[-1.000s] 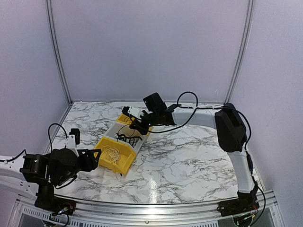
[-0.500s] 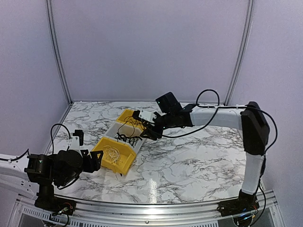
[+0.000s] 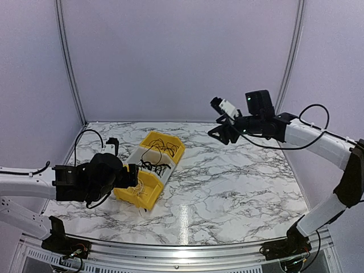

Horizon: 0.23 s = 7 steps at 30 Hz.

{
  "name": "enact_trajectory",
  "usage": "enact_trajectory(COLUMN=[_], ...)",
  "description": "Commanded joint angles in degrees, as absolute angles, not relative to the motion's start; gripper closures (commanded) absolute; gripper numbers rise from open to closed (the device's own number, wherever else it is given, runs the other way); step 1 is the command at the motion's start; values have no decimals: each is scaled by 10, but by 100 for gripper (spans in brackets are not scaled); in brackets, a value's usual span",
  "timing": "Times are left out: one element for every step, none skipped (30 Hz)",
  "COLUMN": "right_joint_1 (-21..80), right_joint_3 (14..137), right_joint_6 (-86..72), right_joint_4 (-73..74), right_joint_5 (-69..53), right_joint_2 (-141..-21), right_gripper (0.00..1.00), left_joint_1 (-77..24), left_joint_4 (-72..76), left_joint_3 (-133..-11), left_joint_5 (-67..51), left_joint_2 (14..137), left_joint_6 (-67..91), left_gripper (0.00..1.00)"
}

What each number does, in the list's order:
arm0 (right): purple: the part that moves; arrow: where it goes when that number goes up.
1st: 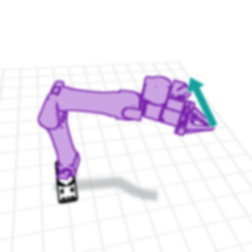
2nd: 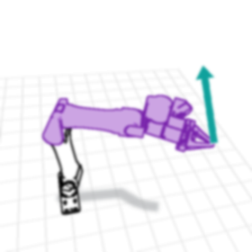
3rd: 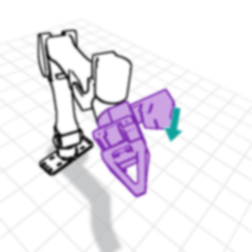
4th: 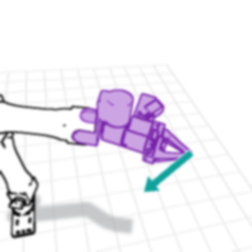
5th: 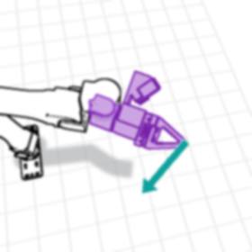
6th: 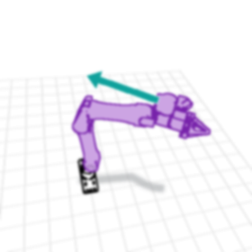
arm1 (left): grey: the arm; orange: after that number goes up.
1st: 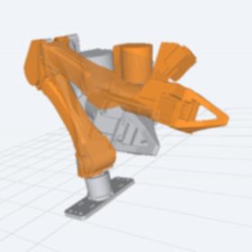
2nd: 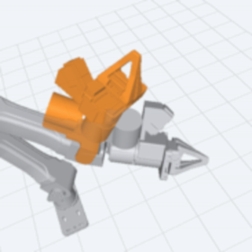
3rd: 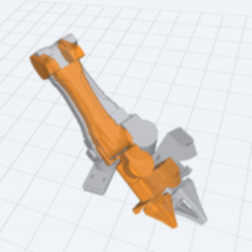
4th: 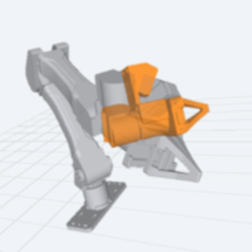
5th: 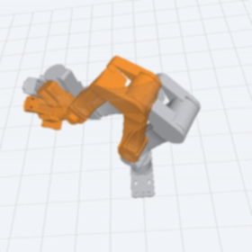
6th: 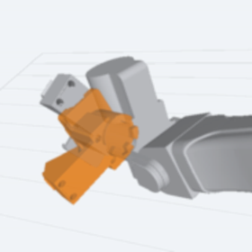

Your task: Untangle the cables

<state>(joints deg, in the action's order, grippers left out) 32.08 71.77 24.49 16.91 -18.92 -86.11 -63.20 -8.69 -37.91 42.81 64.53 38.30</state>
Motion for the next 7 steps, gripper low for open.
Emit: enact_trajectory(right_joint_1=[261,261,259,259,258,256,255], right_joint_3=[728,737,743,746,745,738,728], right_joint_6=[128,122,117,112,110,110,112], right_joint_4=[166,172,175,173,167,155,142], right_joint_5=[-82,-33,10,52,90,108,121], right_joint_2=[-798,-792,-785,-776,-766,-751,-737], right_gripper=[28,27,25,24,22,22,21], left_joint_1=[-579,-562,-548,-535,-525,-520,-518], left_joint_4=[-129,-148,-168,-190,-204,-209,-209], left_joint_3=[-464,-483,-502,-523,-542,-558,-573], left_joint_5=[395,389,388,391,396,405,416], left_joint_2=[671,675,680,686,692,698,706], left_joint_6=[343,345,348,351,352,342,323], left_gripper=[1,1,1,1,1,1,1])
